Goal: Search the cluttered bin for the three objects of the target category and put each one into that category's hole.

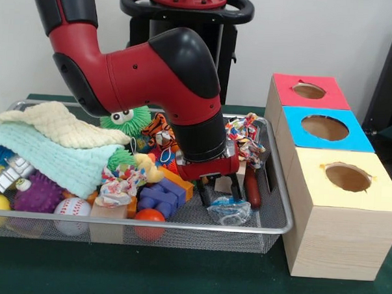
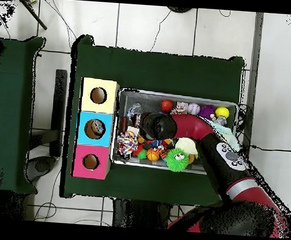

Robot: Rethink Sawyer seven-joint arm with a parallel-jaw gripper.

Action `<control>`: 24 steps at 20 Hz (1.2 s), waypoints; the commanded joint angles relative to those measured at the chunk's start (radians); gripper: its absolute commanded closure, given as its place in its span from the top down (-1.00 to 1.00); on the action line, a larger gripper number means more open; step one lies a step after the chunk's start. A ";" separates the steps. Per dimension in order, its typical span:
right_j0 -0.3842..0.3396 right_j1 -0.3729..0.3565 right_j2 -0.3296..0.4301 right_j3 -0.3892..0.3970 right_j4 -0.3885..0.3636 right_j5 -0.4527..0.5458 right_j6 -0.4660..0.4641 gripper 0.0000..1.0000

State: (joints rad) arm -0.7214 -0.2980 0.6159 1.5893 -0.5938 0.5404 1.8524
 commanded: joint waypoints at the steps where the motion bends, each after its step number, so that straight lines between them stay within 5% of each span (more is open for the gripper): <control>1: 0.028 -0.012 -0.110 -0.029 0.013 -0.058 0.136 1.00; 18: 0.057 -0.045 -0.164 0.002 0.063 -0.089 0.143 1.00; 24: 0.040 -0.001 -0.133 -0.008 0.063 -0.128 0.087 1.00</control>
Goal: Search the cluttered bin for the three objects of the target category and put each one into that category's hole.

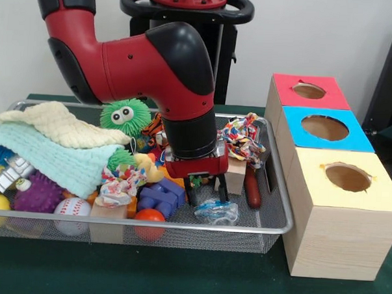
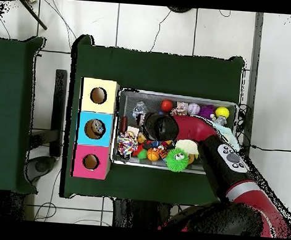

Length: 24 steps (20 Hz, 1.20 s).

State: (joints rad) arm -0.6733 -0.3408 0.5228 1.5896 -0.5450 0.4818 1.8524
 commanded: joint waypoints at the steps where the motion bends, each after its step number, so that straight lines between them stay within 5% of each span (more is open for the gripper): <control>1: -0.026 0.069 -0.011 -0.014 0.010 -0.082 0.053 1.00; 9: -0.089 0.168 0.111 -0.025 -0.005 -0.096 -0.083 1.00; 24: -0.206 0.235 0.278 0.059 -0.034 -0.045 -0.208 1.00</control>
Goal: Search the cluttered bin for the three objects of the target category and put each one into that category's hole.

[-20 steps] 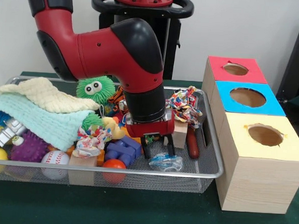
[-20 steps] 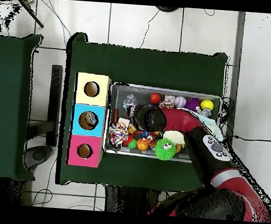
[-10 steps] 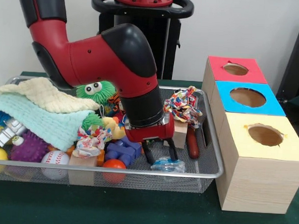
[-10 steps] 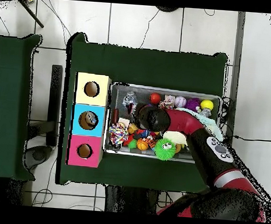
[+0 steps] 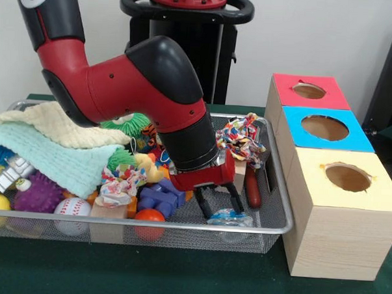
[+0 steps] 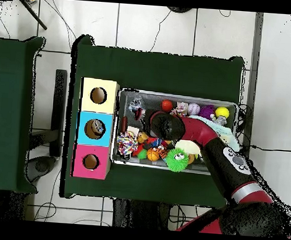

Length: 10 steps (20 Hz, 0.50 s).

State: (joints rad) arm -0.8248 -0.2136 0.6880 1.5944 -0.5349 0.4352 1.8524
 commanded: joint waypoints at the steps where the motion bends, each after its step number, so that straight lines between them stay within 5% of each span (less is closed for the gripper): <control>1: -0.063 0.109 0.120 0.066 -0.047 -0.001 -0.201 1.00; 10: -0.093 0.037 0.141 0.143 -0.091 -0.102 -0.078 1.00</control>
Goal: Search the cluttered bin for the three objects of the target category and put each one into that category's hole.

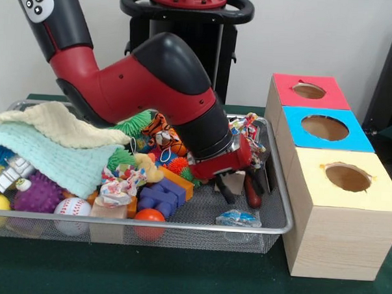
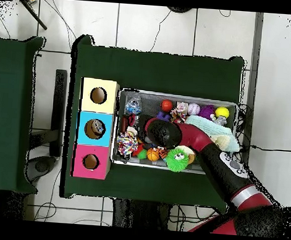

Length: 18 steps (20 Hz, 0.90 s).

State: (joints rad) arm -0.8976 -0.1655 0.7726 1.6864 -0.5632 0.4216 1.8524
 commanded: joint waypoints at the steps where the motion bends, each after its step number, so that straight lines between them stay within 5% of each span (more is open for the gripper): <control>1: -0.022 -0.013 0.057 0.058 -0.065 -0.097 -0.069 1.00; 7: -0.024 -0.021 0.055 0.072 -0.068 -0.130 -0.035 1.00; 9: -0.002 -0.046 0.003 0.063 -0.046 -0.170 0.054 1.00; 18: 0.026 -0.066 -0.077 0.065 0.036 -0.249 0.183 1.00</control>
State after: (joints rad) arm -0.8990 -0.1928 0.7684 1.7733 -0.5769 0.2570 1.8526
